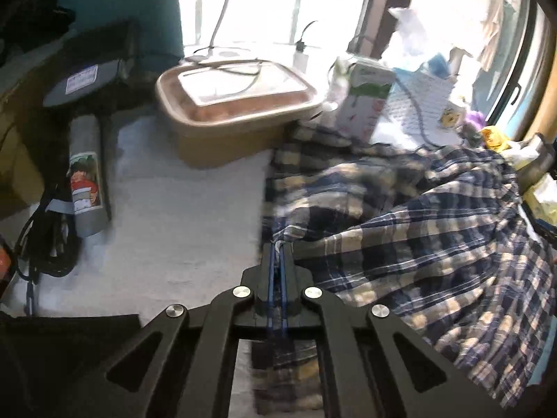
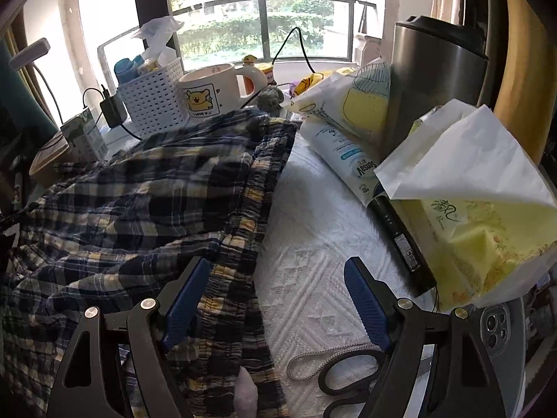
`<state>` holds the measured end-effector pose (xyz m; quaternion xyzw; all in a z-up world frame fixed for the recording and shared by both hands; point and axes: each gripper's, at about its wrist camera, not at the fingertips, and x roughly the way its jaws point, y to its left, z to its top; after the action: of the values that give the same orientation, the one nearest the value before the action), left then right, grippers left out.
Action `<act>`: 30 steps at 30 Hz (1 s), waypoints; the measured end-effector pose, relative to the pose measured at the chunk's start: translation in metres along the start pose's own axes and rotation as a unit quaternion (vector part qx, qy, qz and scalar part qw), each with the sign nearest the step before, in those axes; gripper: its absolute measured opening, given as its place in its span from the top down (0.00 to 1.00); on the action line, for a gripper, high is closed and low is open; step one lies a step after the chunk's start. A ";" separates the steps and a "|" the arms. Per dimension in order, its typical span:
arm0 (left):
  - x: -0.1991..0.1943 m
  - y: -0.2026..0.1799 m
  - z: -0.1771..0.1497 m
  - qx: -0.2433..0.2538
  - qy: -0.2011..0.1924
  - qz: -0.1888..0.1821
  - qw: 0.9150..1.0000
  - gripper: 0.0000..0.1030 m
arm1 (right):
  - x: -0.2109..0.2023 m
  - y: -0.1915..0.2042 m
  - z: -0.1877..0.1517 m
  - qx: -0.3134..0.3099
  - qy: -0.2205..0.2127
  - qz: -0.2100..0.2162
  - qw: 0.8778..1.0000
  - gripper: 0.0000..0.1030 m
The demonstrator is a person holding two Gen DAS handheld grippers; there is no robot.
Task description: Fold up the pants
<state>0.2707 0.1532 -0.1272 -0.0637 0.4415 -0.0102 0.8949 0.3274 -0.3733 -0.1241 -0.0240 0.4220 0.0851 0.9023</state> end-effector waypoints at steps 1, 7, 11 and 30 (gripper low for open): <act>0.006 0.001 0.000 0.002 0.011 0.004 1.000 0.99 | 0.000 0.001 0.001 -0.001 0.000 0.001 1.000 0.21; 0.013 0.001 -0.004 0.008 0.031 0.012 0.999 0.98 | 0.005 0.005 -0.002 -0.009 0.009 -0.005 1.000 0.21; -0.002 0.008 -0.005 -0.004 0.032 0.012 0.999 0.95 | 0.000 0.006 -0.010 -0.015 0.010 -0.011 1.000 0.21; -0.108 -0.026 -0.123 -0.005 0.007 -0.018 1.000 0.64 | -0.072 0.022 -0.052 -0.030 -0.040 -0.015 0.999 0.21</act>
<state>0.1079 0.1220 -0.1127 -0.0762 0.4470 -0.0250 0.8909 0.2391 -0.3672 -0.1015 -0.0534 0.3824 0.0852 0.9185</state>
